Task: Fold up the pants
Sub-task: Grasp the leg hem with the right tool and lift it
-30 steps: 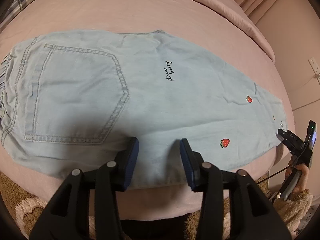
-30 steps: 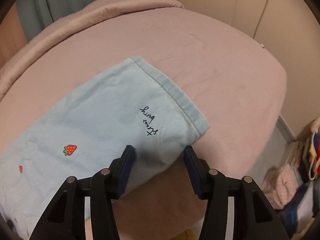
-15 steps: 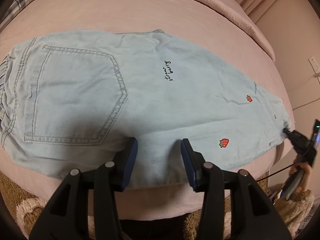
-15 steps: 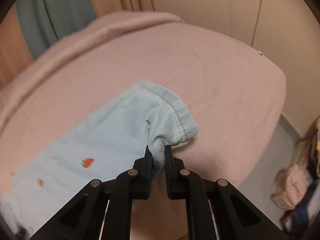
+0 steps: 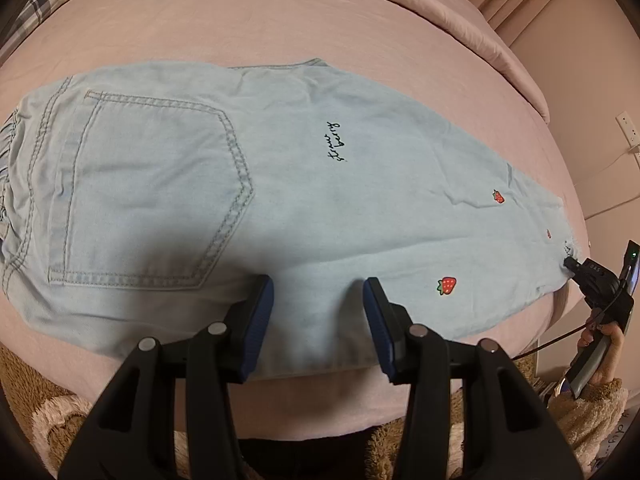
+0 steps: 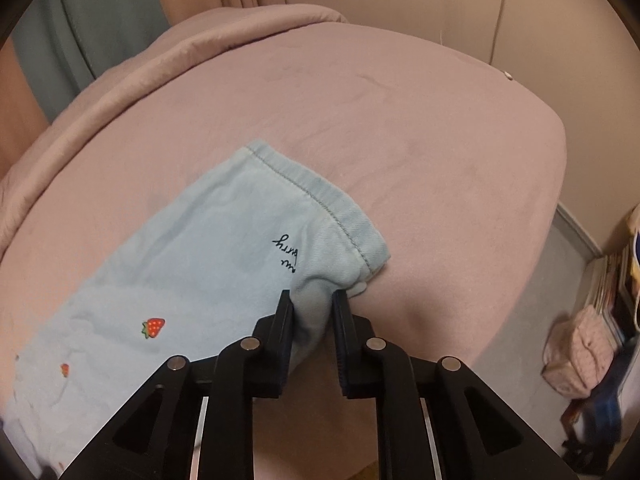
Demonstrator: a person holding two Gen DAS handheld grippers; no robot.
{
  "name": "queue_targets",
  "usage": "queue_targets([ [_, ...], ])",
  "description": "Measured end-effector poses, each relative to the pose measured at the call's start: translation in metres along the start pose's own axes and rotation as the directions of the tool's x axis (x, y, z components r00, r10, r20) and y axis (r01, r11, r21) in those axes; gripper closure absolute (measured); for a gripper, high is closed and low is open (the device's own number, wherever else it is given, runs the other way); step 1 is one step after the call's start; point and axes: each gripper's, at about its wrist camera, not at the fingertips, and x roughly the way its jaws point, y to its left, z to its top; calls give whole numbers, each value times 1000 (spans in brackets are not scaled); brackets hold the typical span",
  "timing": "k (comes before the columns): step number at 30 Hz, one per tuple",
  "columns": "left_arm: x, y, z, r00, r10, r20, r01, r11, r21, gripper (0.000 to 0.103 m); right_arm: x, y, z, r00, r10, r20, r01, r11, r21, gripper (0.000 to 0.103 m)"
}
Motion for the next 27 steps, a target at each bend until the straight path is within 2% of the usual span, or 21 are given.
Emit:
queue_targets([
  [4, 0, -2, -1, 1000, 5, 1, -5, 1000, 8, 55, -3, -1, 1, 1000, -15, 5, 15, 1000, -10, 88],
  [8, 1, -3, -1, 1000, 10, 3, -10, 1000, 9, 55, -4, 5, -2, 997, -72, 12, 72, 997, -6, 78],
  [14, 2, -5, -1, 1000, 12, 3, -12, 1000, 14, 51, 2, -2, 1, 1000, -27, 3, 27, 999, 21, 77],
  [15, 2, -6, -1, 1000, 15, 3, -15, 1000, 17, 51, 2, -2, 0, 1000, -20, 4, 20, 1000, 22, 77],
  [19, 2, -8, -2, 1000, 28, 4, -28, 999, 27, 51, -3, -1, -1, 999, -31, 28, 30, 999, 29, 90],
  [27, 4, -17, -1, 999, 48, -3, -48, 998, 45, 47, 12, 4, -10, 996, -85, 20, 85, 996, -21, 91],
])
